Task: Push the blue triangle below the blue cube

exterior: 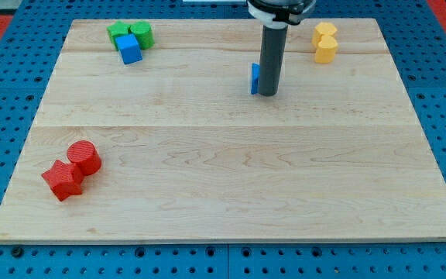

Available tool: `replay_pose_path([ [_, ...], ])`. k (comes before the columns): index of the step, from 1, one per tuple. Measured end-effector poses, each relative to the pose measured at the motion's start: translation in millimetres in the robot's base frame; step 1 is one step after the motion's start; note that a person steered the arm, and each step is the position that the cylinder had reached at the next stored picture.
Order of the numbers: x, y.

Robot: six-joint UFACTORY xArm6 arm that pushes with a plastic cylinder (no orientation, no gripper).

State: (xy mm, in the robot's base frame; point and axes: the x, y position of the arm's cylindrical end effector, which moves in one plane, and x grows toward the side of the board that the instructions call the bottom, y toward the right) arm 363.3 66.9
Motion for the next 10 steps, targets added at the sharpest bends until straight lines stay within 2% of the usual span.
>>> replay_pose_path([
  [3, -65, 12],
  [8, -67, -111],
  [10, -56, -121],
])
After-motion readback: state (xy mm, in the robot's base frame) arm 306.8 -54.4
